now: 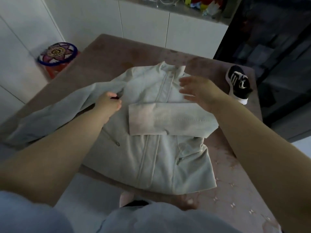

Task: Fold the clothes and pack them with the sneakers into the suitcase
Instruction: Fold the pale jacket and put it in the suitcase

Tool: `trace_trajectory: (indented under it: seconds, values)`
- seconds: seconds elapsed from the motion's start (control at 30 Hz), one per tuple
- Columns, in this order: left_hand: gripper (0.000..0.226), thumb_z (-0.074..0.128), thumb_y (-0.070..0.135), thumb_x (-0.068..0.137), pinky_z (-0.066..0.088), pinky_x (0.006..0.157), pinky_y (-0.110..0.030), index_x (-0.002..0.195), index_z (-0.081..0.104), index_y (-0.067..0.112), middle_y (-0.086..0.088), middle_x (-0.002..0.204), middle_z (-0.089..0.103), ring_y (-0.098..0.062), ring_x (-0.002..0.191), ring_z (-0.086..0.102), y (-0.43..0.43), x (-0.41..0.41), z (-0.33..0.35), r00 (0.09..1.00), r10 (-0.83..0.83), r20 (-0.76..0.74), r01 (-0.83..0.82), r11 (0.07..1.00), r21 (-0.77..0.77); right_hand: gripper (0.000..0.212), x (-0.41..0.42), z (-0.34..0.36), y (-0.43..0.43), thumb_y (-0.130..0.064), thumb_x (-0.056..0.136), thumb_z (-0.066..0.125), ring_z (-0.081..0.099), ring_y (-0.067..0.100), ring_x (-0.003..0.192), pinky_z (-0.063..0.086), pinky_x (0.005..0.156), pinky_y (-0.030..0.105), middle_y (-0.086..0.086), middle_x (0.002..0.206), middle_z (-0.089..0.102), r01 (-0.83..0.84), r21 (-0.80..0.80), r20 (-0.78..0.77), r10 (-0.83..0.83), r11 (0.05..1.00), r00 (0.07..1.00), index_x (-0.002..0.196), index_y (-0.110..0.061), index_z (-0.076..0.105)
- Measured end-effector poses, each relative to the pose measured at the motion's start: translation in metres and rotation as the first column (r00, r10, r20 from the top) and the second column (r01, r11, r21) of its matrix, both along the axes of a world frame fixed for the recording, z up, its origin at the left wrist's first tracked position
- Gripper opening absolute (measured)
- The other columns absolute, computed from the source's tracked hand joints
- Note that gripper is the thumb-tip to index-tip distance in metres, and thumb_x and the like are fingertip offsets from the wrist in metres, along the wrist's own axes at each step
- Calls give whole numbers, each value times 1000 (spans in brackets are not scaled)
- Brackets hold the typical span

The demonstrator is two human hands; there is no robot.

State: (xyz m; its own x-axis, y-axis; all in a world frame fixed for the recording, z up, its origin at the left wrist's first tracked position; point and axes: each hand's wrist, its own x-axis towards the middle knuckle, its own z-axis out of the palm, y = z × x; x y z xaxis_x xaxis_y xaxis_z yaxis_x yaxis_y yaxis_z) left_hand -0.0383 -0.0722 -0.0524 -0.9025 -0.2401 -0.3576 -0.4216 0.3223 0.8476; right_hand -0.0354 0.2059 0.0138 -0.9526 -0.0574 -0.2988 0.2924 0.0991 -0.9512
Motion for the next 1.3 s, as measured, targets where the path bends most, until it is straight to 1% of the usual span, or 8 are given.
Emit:
trace_trajectory:
  seconds: [0.17, 0.27, 0.33, 0.47, 0.8, 1.03, 1.17, 1.3]
  values:
    - [33, 58, 43, 87, 42, 82, -29, 99, 59, 12, -2, 93, 55, -16, 90, 54, 6, -8, -38, 976, -173, 133, 180, 983, -38, 41, 5, -64, 82, -5, 97, 30, 66, 23, 71, 50, 71, 23, 14, 76, 66, 125, 77, 276, -141, 989, 951, 79, 1, 67]
    - [54, 69, 50, 72, 48, 89, -32, 110, 59, 13, -4, 104, 64, -20, 98, 62, 23, -20, -62, 972, -209, 107, 216, 975, -58, 14, 0, -107, 143, -3, 79, 52, 59, 9, 45, 46, 49, 18, 1, 44, 57, 8, 510, 204, -130, 860, 970, 68, -9, 59]
    - [68, 69, 44, 76, 45, 94, -37, 129, 45, 9, -10, 124, 56, -28, 112, 55, 35, -26, -71, 977, -146, 157, 178, 960, -217, 13, 1, -126, 156, -8, 83, 47, 62, 17, 65, 46, 57, 31, 1, 64, 62, 79, 810, 49, -201, 581, 978, 90, -14, 56]
    - [66, 65, 29, 85, 41, 99, -45, 136, 34, 2, -19, 132, 48, -37, 120, 48, 44, -31, -83, 983, -74, 168, 136, 906, -400, 52, -6, -131, 147, -6, 92, 45, 51, 44, 106, 42, 89, 42, 27, 122, 46, -19, 900, 52, -64, 436, 997, 142, -18, 33]
    - [31, 50, 25, 94, 42, 83, -32, 115, 56, 4, -14, 111, 61, -27, 104, 56, 15, -84, -36, 984, -101, -145, 43, 933, -357, 47, -59, -110, 159, -31, 86, 59, 37, 40, 123, 36, 101, 47, 13, 136, 39, -347, 935, 354, 105, -74, 929, 132, -26, 49]
    - [33, 50, 31, 92, 46, 95, -42, 119, 50, 11, -11, 120, 57, -27, 107, 56, -6, -140, -20, 986, -19, -168, -15, 980, -200, 46, -101, -31, 163, -44, 91, 50, 50, 28, 84, 36, 69, 32, 21, 101, 61, -247, 954, 238, 71, 172, 969, 90, -1, 66]
    - [38, 52, 23, 92, 41, 96, -34, 124, 48, 2, -16, 124, 56, -28, 114, 54, 12, -147, -32, 969, 4, -248, -72, 962, -264, 55, -92, -40, 123, -34, 87, 61, 44, 41, 119, 39, 98, 49, 22, 133, 41, 209, 959, -170, -200, 193, 965, 129, -3, 43]
    - [60, 45, 31, 95, 27, 106, -38, 145, 21, 8, -21, 144, 36, -35, 131, 36, 15, -121, -47, 978, -112, -174, -11, 811, -585, 54, -37, -87, 53, -32, 89, 55, 37, 34, 128, 28, 106, 44, 15, 139, 38, 106, 926, -161, 126, 361, 979, 137, -13, 38]
